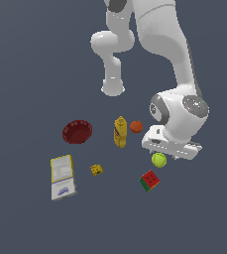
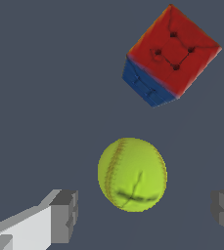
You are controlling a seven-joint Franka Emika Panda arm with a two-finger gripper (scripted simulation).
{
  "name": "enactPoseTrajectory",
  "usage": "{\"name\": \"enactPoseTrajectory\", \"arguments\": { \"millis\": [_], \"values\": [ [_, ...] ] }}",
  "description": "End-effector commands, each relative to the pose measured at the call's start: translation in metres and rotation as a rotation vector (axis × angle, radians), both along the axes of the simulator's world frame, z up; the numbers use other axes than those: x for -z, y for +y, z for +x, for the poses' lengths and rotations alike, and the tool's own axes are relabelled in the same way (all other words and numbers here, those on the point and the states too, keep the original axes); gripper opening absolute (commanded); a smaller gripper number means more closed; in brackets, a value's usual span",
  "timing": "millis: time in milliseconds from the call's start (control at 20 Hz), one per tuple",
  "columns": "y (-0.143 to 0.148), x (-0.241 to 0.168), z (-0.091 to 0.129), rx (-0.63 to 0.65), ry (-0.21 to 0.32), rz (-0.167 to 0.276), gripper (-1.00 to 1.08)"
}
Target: Pick up a designated object from a clutter of objects.
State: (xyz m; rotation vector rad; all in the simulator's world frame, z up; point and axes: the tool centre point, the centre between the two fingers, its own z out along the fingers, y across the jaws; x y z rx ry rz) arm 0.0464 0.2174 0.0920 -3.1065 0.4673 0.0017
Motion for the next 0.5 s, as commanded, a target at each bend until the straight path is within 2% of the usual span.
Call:
{"name": "enactPoseTrajectory", "arguments": {
  "millis": [0, 450],
  "values": [
    [0.000, 0.003, 0.000, 0.000, 0.000, 0.000, 1.00],
    [0.000, 0.044, -0.001, 0.003, -0.001, 0.000, 1.00]
  ]
}}
